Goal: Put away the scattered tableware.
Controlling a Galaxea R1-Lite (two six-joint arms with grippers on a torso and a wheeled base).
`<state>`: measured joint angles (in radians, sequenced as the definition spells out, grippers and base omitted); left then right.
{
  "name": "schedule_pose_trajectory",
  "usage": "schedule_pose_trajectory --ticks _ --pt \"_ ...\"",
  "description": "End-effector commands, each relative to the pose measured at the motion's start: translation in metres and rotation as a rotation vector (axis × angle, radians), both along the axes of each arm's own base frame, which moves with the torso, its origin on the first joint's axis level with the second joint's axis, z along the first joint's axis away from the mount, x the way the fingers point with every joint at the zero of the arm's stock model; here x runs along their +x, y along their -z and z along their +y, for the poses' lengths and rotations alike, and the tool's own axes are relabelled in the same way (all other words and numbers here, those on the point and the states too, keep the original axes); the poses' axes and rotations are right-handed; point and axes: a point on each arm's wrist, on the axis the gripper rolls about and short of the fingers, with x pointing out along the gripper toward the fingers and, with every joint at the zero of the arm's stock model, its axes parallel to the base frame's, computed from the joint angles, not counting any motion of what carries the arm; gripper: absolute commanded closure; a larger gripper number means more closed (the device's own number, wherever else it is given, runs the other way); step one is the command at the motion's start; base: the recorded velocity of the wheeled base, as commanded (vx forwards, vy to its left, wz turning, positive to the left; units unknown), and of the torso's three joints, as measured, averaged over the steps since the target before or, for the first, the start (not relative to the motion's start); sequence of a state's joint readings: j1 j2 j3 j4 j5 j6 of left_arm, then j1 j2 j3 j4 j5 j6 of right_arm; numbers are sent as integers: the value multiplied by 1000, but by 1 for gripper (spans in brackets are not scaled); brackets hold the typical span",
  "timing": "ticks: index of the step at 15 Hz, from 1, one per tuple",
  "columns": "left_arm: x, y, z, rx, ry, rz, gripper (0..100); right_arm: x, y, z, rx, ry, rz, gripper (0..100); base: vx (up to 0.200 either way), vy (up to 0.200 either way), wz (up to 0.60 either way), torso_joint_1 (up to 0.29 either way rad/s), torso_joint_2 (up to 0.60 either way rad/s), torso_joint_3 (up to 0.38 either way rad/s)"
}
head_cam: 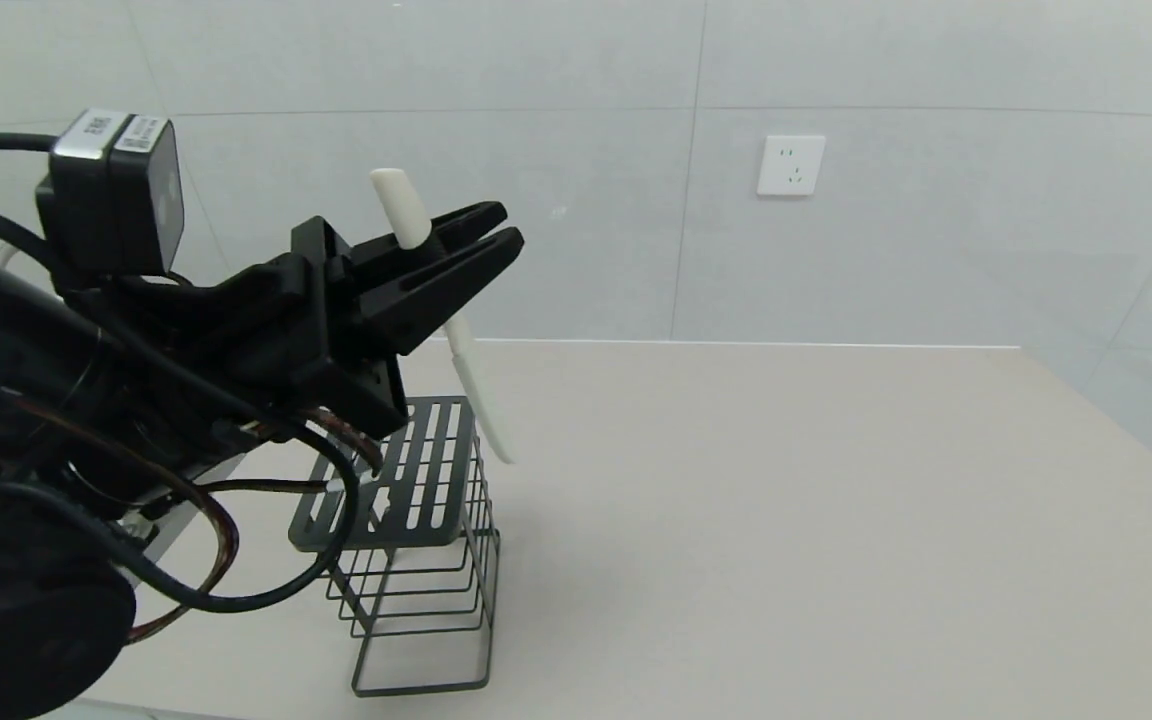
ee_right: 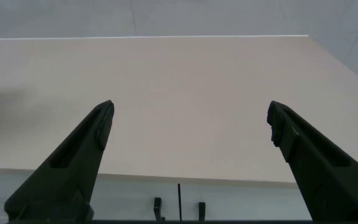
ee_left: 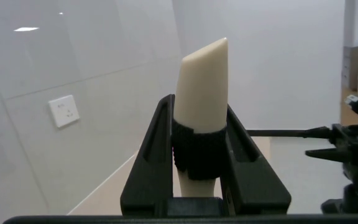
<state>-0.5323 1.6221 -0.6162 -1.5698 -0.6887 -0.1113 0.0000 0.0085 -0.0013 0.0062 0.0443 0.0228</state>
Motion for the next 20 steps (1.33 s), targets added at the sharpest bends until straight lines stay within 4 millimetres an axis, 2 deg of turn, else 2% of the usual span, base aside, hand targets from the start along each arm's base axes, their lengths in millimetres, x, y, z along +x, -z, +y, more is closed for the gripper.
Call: schedule_pose_trajectory --ticks 1,4,7,14,20 --pt "4 -6 16 29 5 -46 100 0 0 0 0 0 3 0 0 0 0 0 0 0" --pt "7 -5 24 79 52 -65 100 0 0 0 0 0 3 0 0 0 0 0 0 0" --pt "15 -12 37 97 42 -94 100 0 0 0 0 0 3 0 0 0 0 0 0 0" --pt "25 -1 34 109 34 -59 100 0 0 0 -1 0 3 0 0 0 0 0 0 0" --pt "39 10 40 131 -9 -39 100 0 0 0 -1 0 3 0 0 0 0 0 0 0"
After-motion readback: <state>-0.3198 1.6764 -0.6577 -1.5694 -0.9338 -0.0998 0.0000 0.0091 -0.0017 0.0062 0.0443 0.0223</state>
